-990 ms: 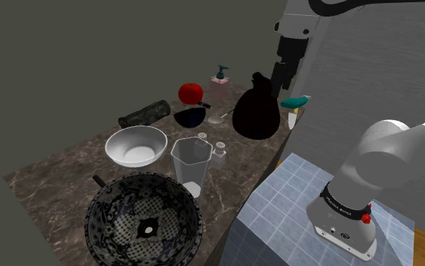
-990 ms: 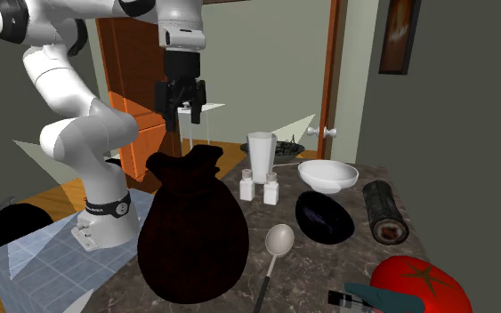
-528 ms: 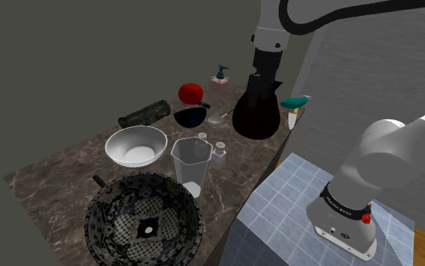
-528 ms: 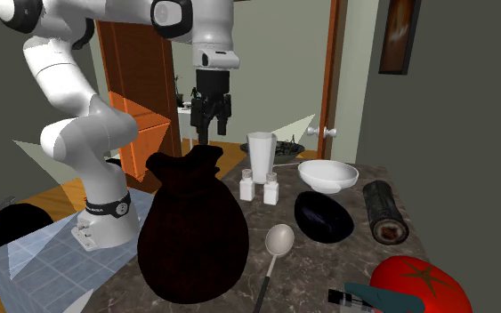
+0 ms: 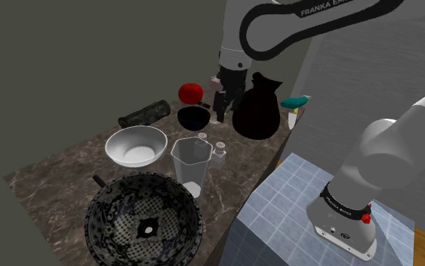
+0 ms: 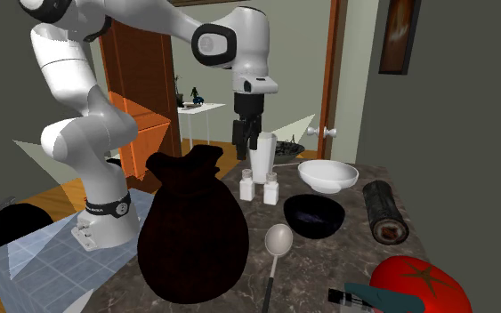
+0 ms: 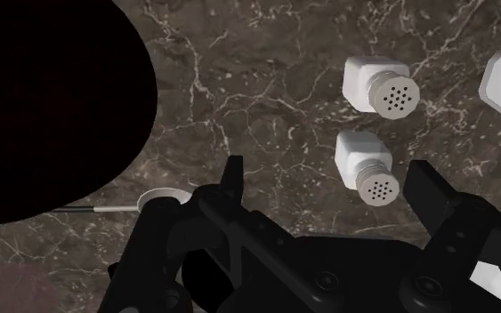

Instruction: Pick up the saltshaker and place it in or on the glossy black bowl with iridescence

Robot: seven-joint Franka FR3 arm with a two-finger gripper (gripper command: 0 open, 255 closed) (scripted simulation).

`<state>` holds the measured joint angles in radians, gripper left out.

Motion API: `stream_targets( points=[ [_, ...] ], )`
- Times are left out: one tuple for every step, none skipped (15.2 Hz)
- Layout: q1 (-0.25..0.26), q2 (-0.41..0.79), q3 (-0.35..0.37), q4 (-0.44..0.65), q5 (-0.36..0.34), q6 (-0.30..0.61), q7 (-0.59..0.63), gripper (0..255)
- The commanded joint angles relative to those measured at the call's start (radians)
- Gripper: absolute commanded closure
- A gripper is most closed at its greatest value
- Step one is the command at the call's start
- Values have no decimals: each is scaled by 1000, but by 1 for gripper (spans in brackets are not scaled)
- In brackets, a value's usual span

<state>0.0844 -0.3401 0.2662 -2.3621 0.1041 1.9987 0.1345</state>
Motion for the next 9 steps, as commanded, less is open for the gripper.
stream_targets(
  points=[
    [6,66,26,32,-7,41,30,0],
    [9,101,38,50,-13,61,46,0],
    [12,136,51,69,-21,79,63,0],
    [15,172,62,89,-31,97,80,0],
    [18,209,73,110,-42,113,98,0],
    [22,245,84,132,-55,129,116,0],
    [23,254,85,138,-58,132,120,0],
    [24,260,86,130,-60,146,122,0],
    [24,266,87,122,-62,159,124,0]
  ],
)
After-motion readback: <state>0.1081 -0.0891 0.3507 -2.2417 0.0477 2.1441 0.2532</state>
